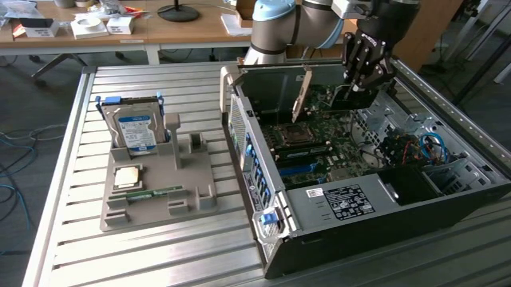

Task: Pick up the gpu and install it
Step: 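Insert the gpu into the slot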

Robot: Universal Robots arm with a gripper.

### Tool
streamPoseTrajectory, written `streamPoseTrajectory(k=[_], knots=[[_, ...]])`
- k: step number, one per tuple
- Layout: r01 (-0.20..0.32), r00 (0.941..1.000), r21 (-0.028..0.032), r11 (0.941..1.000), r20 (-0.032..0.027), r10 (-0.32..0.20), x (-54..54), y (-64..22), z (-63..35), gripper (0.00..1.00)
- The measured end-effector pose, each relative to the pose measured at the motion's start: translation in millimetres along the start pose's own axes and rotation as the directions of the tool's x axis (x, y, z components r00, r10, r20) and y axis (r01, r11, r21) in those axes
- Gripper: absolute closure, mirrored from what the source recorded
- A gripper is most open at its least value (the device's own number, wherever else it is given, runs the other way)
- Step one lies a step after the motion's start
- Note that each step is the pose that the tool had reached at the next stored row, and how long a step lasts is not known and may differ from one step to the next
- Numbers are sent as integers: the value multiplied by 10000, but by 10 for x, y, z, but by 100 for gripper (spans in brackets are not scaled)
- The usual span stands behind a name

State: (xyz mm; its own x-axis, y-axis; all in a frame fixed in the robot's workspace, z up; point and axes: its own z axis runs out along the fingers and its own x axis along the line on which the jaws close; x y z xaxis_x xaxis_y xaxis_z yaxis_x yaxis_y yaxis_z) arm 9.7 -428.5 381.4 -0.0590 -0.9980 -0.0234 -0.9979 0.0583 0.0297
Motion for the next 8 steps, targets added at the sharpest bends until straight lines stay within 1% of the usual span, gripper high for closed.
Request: streamPoseTrajectory(k=[7,8], knots=[[1,10000,14,10000,1,-1,4,23,83,74],[1,10000,17,10000,1,-1,6,31,123,74]])
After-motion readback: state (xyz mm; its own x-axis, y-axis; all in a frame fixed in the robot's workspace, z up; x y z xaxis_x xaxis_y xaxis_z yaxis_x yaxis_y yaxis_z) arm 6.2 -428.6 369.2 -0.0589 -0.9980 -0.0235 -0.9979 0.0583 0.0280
